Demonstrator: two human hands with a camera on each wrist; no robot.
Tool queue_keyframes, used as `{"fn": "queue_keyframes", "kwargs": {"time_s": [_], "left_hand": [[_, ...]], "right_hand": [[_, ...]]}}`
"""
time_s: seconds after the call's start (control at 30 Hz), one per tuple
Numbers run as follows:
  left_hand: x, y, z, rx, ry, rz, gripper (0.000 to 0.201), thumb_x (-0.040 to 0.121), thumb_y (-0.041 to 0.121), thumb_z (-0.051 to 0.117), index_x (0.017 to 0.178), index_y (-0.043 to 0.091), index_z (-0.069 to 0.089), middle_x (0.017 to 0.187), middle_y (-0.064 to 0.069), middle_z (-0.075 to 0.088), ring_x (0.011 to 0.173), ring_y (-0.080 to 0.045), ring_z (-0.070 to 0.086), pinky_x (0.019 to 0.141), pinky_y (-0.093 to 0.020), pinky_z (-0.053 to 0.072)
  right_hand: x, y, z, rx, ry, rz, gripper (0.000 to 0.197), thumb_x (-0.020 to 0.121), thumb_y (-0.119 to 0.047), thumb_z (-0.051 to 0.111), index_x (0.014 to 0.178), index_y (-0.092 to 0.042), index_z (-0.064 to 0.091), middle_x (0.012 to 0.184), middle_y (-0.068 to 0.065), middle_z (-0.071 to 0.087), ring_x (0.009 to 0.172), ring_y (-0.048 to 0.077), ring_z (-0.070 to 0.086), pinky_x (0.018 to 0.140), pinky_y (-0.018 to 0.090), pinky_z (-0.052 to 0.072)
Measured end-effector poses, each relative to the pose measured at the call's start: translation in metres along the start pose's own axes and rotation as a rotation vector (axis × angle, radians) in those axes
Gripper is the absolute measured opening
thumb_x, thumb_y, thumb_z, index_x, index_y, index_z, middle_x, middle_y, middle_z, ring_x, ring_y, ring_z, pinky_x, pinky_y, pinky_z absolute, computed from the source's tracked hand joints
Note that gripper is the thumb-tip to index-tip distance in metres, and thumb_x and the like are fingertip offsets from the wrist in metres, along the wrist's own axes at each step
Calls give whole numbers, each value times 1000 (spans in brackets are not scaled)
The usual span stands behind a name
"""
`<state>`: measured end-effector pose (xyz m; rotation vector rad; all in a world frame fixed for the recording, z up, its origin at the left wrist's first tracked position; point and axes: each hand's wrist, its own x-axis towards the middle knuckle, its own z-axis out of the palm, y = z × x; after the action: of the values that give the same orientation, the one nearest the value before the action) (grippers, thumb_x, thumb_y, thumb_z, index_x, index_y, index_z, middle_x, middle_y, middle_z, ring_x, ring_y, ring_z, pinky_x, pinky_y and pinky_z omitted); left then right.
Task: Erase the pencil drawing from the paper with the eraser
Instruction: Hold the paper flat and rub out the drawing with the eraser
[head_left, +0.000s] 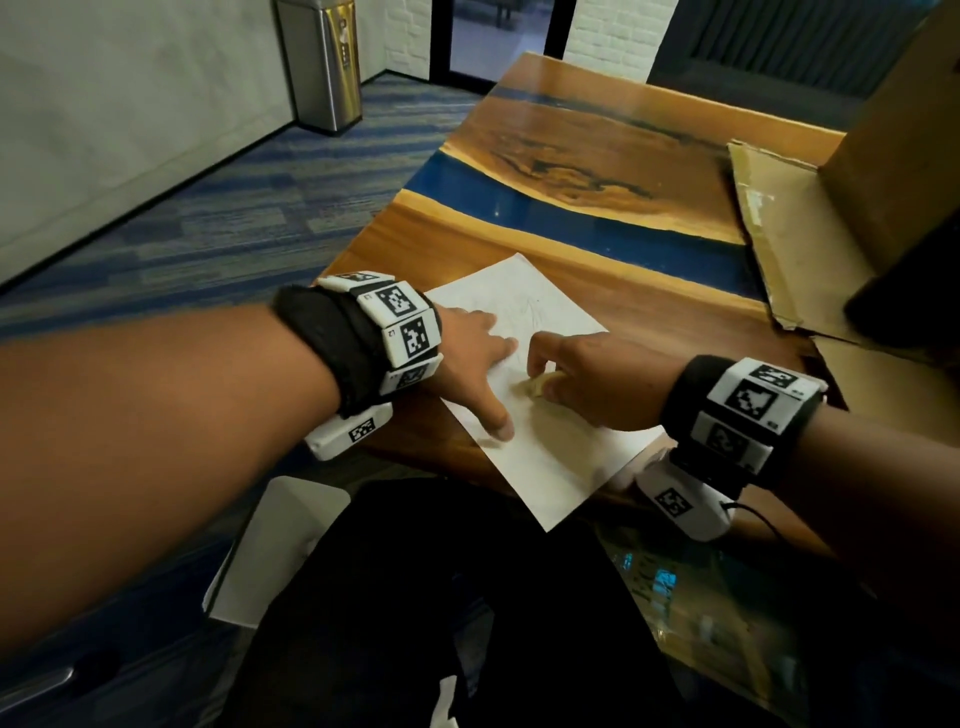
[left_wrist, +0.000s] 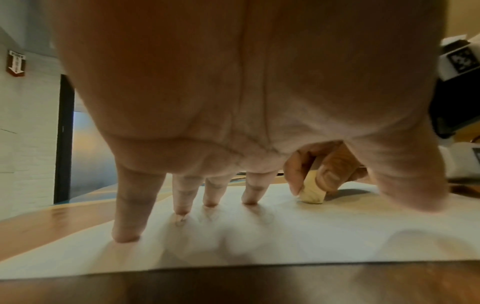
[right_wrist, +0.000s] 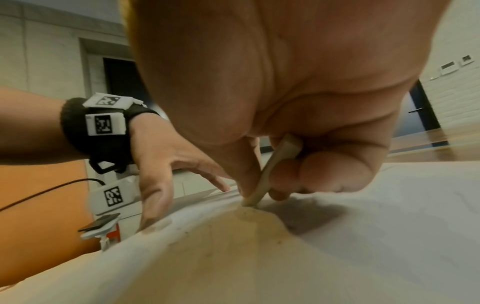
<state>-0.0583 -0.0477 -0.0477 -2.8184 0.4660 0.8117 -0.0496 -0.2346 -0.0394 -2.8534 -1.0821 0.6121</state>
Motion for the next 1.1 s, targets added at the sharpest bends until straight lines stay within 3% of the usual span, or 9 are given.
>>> {"fn": "queue_keyframes", "kwargs": {"time_s": [0.17, 0.33, 0.47, 0.57, 0.63, 0.77, 0.83, 0.97, 1.1], "left_hand": [[4, -3, 6, -37, 16, 25, 140, 50, 93, 63, 159, 30, 1, 168, -10, -3, 152, -34, 6, 121, -55, 17], [4, -1, 6, -3, 48, 34, 134, 55, 88, 67, 158, 25, 10, 166, -13, 5, 150, -37, 15, 118, -54, 24], [3, -3, 8, -41, 53, 57, 134, 56, 84, 71, 159, 27, 7, 167, -11, 1, 152, -35, 9, 121, -52, 19], [3, -4, 9, -10, 62, 66, 133, 53, 88, 69, 157, 25, 15, 165, -11, 9, 149, -35, 17, 118, -53, 24], [3, -6, 9, -4, 69, 69, 133, 51, 90, 67, 156, 24, 18, 163, -12, 14, 146, -35, 21, 116, -54, 28], [0, -5, 11, -56, 53, 87, 135, 54, 85, 72, 159, 29, 7, 167, -8, 0, 152, -33, 8, 121, -51, 18], [0, -4, 12, -47, 73, 101, 133, 53, 85, 71, 158, 28, 13, 166, -9, 6, 150, -33, 13, 120, -51, 22], [-2, -4, 14, -34, 76, 98, 132, 49, 92, 64, 155, 28, 19, 164, -9, 12, 147, -33, 18, 116, -55, 27], [-8, -5, 11, -91, 88, 142, 111, 60, 90, 61, 149, 29, 34, 155, -7, 30, 139, -31, 34, 111, -52, 35]], "right_hand": [[-10, -12, 4, 75, -238, -220, 17, 100, -27, 53, 117, -31, 54, 111, -5, 62, 94, 12, 58, 80, 24, 45], [3, -1, -8, -32, -39, -57, 20, 100, -28, 51, 119, -24, 54, 91, -9, 57, 76, 7, 51, 62, 19, 36], [-4, -14, 3, 55, -283, -284, 17, 99, -26, 54, 115, -32, 56, 109, -8, 62, 93, 10, 57, 80, 24, 45], [4, -8, -7, 11, -129, -142, 18, 100, -25, 52, 118, -26, 54, 89, -12, 58, 77, 3, 53, 65, 19, 39], [8, -3, -9, -46, -48, -71, 19, 101, -27, 50, 120, -24, 53, 86, -11, 56, 74, 6, 51, 60, 21, 36], [-1, -18, 3, 5, -239, -274, 20, 99, -27, 54, 119, -27, 56, 109, -4, 63, 91, 14, 58, 80, 26, 45], [4, -12, -2, -13, -170, -193, 21, 99, -26, 53, 120, -26, 56, 107, -4, 62, 87, 13, 56, 76, 27, 43], [20, 12, -16, -34, -8, 122, 16, 100, -32, 49, 115, -28, 52, 91, 1, 64, 76, 15, 58, 63, 31, 46], [12, 11, -12, -35, -27, 112, 14, 100, -35, 47, 113, -31, 52, 82, -1, 63, 76, 18, 59, 70, 36, 51]]}}
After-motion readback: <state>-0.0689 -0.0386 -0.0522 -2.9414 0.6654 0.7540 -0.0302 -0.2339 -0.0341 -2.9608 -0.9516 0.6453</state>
